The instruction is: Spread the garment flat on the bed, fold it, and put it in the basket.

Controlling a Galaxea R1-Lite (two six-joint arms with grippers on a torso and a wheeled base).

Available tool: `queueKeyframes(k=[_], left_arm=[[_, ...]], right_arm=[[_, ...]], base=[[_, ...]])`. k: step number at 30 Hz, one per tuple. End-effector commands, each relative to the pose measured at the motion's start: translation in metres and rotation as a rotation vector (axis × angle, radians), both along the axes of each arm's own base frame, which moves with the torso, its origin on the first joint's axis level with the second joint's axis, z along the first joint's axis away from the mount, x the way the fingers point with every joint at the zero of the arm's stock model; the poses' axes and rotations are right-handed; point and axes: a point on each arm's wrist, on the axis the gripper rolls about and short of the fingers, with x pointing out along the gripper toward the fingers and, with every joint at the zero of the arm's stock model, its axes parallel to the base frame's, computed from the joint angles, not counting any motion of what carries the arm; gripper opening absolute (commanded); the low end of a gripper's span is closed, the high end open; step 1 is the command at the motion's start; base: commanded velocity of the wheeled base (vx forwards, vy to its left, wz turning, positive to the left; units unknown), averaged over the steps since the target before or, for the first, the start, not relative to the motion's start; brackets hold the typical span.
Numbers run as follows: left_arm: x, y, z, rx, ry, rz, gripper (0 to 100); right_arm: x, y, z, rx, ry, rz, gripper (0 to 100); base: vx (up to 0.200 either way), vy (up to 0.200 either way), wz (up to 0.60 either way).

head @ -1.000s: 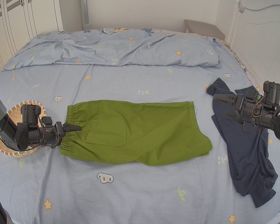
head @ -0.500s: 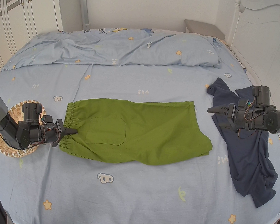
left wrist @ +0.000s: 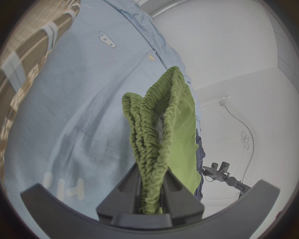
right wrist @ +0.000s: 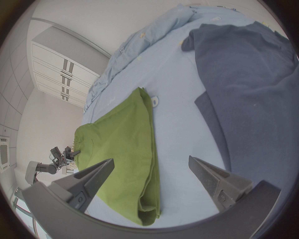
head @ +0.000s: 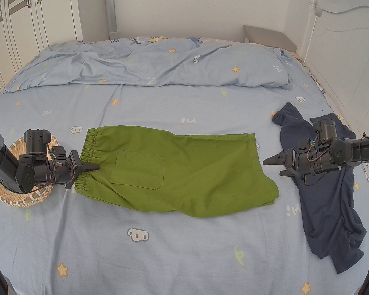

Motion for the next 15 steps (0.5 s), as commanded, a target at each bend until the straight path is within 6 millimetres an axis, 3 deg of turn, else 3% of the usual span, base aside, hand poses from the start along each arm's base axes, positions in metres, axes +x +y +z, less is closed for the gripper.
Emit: queueKeyframes(k=[1,15], left_arm=[[-0.001,0.001,0.005,0.001,-0.012,0.004,0],[-0.001,0.001,0.005,0.003,-0.016,0.005,0]], right_arm=[[0.008,0.01,-0.025,0.004,0.057,0.025,100],[-0.003,0.026,-0.03,0.077,0.189,0.136,100]], base=[[0.0,0.0,0.0],[0.0,0.0,0.0]])
